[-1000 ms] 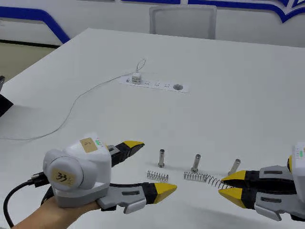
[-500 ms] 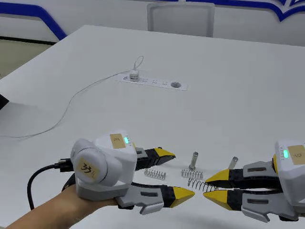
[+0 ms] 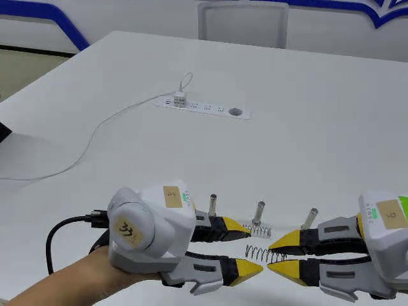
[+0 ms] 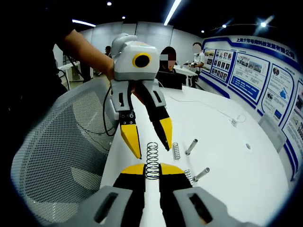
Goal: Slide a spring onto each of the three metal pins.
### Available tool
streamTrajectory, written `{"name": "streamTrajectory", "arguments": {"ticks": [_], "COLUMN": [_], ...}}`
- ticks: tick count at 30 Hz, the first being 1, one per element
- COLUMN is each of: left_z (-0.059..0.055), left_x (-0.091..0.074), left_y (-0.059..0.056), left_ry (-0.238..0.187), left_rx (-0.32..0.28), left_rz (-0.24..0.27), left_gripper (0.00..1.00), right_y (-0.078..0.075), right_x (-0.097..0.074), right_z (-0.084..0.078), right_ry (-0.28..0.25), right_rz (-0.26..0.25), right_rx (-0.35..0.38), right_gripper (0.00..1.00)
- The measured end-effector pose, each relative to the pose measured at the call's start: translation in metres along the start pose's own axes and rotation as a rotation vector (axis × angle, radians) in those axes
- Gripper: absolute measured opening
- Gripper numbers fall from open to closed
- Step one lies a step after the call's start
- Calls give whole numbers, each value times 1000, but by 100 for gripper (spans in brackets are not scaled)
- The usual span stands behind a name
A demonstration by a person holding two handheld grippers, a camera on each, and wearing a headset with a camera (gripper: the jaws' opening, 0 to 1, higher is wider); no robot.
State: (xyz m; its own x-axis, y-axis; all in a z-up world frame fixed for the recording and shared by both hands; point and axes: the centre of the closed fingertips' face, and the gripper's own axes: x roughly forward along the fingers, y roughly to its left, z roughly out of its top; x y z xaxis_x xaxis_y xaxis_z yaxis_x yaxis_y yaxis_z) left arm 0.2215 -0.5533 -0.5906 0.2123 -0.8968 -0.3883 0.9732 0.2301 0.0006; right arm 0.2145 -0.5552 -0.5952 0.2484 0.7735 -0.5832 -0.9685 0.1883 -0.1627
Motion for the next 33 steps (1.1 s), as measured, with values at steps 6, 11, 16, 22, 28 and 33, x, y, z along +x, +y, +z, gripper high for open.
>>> {"name": "streamTrajectory", "arguments": {"ticks": [6,11,16,22,28,33], "left_z": [0,-1,-2,-1,0,3], "left_x": [1,1,0,-2,-1,-2], "left_y": [-2,-6,-8,-9,-11,-14], "left_ry": [4,20,25,37,32,26], "left_rx": [21,65,96,254,252,251], "left_rz": [-14,-36,-39,-33,-39,-60], "left_gripper": [22,18,14,12,10,10], "right_y": [5,5,7,8,8,10], "right_x": [1,1,1,1,-1,-3], "right_z": [3,4,4,6,6,8], "right_ry": [-3,2,6,6,9,-6], "right_rz": [13,17,24,26,28,36], "right_rx": [-15,-32,-50,-69,-102,-107], "right_gripper": [10,10,10,10,11,11]}}
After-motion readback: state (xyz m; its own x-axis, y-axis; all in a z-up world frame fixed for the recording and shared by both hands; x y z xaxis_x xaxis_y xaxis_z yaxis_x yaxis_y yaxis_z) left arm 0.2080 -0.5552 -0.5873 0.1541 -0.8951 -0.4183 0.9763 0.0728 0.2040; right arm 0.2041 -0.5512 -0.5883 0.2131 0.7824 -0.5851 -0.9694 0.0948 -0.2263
